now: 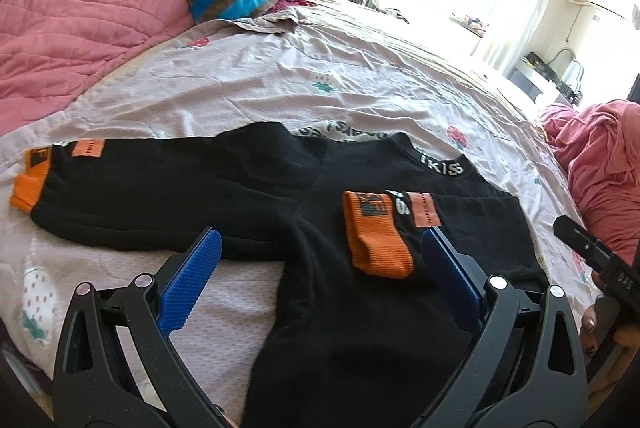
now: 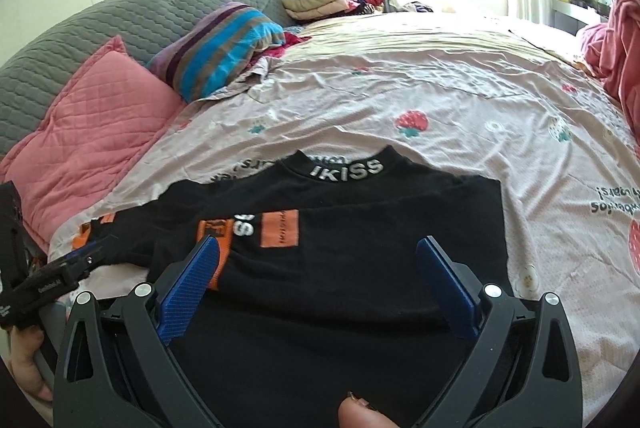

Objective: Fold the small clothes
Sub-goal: 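Move the left tool along the shirt to the other orange sleeve cuff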

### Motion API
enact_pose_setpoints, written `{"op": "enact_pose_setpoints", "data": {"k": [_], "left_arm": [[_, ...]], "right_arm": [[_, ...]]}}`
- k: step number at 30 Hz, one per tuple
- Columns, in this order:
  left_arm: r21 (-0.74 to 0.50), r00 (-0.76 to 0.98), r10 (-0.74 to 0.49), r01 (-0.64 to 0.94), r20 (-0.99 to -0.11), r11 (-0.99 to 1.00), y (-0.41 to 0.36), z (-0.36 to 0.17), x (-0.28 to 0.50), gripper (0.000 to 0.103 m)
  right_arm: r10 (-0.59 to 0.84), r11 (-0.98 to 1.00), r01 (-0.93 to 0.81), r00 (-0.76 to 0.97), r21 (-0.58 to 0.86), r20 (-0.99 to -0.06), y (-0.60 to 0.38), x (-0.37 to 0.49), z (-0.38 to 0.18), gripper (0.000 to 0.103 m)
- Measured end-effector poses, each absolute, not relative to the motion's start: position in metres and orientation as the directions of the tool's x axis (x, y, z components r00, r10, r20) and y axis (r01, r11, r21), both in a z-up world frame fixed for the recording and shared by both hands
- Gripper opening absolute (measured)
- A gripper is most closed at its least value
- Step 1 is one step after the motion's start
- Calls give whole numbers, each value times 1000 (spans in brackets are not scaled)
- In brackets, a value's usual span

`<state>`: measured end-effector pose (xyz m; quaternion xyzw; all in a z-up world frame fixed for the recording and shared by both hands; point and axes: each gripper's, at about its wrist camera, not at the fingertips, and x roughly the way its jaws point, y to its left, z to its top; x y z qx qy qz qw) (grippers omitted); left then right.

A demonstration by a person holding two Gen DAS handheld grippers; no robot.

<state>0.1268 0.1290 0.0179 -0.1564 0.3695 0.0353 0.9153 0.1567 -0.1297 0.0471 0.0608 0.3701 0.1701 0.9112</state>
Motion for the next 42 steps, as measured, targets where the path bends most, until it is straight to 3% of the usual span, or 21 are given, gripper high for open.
{"op": "enact_pose_setpoints", "data": {"k": [42], "left_arm": [[-213,656,246,-538,-713,816,281,6,76,94]], "right_arm": [[555,784,-585,513,206,-655,66,175,50,98]]}}
